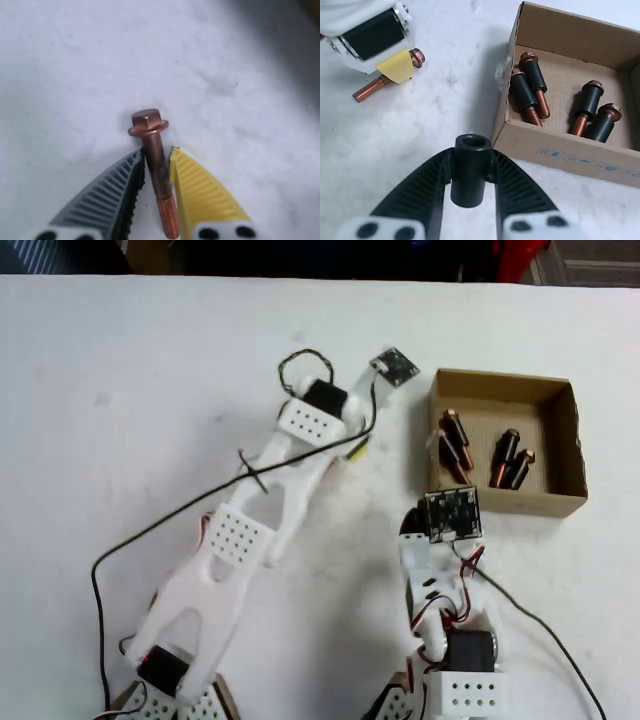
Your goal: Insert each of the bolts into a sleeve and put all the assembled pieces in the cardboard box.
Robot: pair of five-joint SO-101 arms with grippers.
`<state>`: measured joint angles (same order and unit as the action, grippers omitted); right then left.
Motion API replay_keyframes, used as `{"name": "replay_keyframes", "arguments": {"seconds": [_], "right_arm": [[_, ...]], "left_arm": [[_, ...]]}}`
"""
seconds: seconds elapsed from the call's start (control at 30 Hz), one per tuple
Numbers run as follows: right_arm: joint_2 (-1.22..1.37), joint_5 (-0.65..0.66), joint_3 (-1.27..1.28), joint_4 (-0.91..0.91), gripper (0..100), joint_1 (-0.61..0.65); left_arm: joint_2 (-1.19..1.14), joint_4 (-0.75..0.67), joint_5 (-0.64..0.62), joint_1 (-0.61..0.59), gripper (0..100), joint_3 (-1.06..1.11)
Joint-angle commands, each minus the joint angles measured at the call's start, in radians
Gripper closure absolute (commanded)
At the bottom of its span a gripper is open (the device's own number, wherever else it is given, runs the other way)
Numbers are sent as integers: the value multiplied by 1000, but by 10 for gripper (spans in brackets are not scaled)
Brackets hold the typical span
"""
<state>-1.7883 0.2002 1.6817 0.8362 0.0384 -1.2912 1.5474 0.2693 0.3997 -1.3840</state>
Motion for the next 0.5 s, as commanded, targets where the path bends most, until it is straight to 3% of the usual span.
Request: {"name": "replay_keyframes", "arguments": {"seconds": [0.0, 0.17, 0.47], "right_arm": [[-10, 5, 8, -19, 981, -2], [-10, 5, 8, -19, 981, -2], [-10, 5, 8, -19, 981, -2]], "left_arm": [[5, -23, -6, 12, 985, -5], [-39, -5, -6, 7, 980, -17], [-22, 221, -11, 7, 977, -129]]}}
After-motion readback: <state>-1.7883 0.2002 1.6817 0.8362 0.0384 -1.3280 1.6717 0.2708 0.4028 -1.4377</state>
